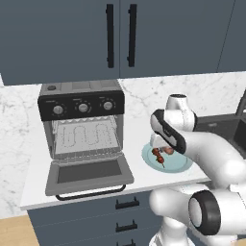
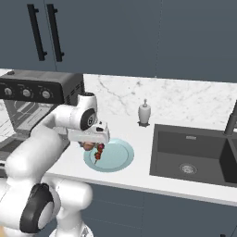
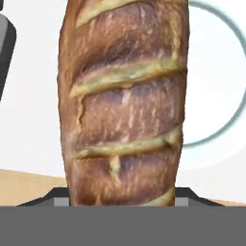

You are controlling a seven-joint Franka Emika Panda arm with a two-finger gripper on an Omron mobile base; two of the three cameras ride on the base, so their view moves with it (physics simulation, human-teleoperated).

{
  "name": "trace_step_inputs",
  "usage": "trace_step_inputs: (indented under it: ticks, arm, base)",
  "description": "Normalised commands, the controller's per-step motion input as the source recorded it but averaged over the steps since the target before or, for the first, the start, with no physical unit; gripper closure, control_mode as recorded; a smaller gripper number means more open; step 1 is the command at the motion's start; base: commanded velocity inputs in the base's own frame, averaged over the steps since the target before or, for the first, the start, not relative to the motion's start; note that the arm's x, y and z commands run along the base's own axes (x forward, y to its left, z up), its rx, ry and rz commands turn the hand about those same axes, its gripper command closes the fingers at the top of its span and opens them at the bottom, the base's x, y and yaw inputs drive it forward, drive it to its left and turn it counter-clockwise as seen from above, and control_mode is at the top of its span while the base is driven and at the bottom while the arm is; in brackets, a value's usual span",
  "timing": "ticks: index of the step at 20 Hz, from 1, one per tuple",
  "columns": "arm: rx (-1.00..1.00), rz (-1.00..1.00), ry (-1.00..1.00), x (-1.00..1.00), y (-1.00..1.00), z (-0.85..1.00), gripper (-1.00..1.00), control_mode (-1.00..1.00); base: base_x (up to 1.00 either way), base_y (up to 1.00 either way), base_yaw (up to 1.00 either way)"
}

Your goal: Pick up the kebab skewer and baguette bread, and place them inside the toaster oven. Close the toaster oven door and start by setting the timer.

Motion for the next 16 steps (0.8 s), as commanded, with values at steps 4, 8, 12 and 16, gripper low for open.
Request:
trace_step_inputs:
  ticks: [4, 8, 12, 16]
  arm:
    - [0.00, -0.07, 0.00, -0.56, 1.00, 0.43, 1.00, -1.00]
    - [0.04, -0.11, 0.08, -0.18, 1.00, 0.38, 1.00, -1.00]
    - [0.03, -0.10, 0.03, 0.00, 1.00, 0.42, 1.00, -1.00]
    - [0.00, -0.09, 0.00, 0.00, 1.00, 0.37, 1.00, -1.00]
  base:
    - [0.00, 0.00, 0.00]
    - [0.00, 0.00, 0.00]
    - [0.00, 0.00, 0.00]
    - [0.00, 0.00, 0.00]
